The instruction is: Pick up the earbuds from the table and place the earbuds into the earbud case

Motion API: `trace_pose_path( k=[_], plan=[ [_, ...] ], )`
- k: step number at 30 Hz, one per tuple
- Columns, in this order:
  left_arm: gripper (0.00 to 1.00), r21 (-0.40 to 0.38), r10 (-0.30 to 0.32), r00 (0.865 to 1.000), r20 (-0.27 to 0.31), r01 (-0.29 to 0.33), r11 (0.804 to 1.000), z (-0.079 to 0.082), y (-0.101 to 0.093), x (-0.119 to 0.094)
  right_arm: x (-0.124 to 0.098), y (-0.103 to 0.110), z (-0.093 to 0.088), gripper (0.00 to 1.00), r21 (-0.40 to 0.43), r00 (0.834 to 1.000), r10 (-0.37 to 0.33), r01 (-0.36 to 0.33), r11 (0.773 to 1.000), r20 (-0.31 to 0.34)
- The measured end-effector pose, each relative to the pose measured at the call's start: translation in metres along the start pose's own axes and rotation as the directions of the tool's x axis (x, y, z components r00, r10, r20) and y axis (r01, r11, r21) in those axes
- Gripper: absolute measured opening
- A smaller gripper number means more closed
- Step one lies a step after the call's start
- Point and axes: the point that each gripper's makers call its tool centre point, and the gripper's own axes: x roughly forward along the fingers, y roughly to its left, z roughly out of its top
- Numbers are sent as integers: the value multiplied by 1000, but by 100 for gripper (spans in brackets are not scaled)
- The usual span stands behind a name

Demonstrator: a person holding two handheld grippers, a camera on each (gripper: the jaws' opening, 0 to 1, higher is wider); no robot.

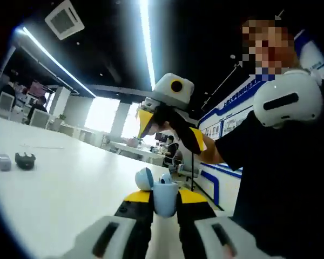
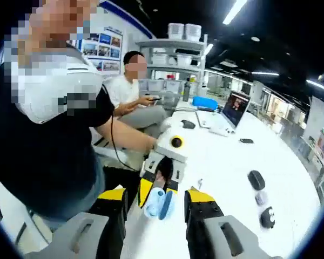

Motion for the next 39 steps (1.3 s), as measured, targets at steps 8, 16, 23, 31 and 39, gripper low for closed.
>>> trace_pose_path(
  k=[8, 16, 23, 31, 39],
  plan=[
    [18, 213, 237, 971, -42, -223, 951, -14, 22, -21, 11, -30, -34, 39, 418, 932, -292, 183, 890, 214],
    [18, 316, 335, 939, -75, -296, 901, -29, 30, -28, 44, -36, -68, 40, 742, 836, -514, 220, 634, 191],
    [18, 343, 337, 938, -83, -291, 893, -31, 30, -26, 62, -34, -70, 34, 788, 812, -548, 199, 583, 200],
    [18, 381, 378, 917, -125, -308, 872, -44, 38, -29, 72, -32, -68, 22, 728, 837, -522, 254, 636, 165],
    [19, 394, 404, 888, -219, -298, 870, -63, 44, -29, 79, -31, -79, 22, 619, 841, -540, 409, 670, 28]
  ],
)
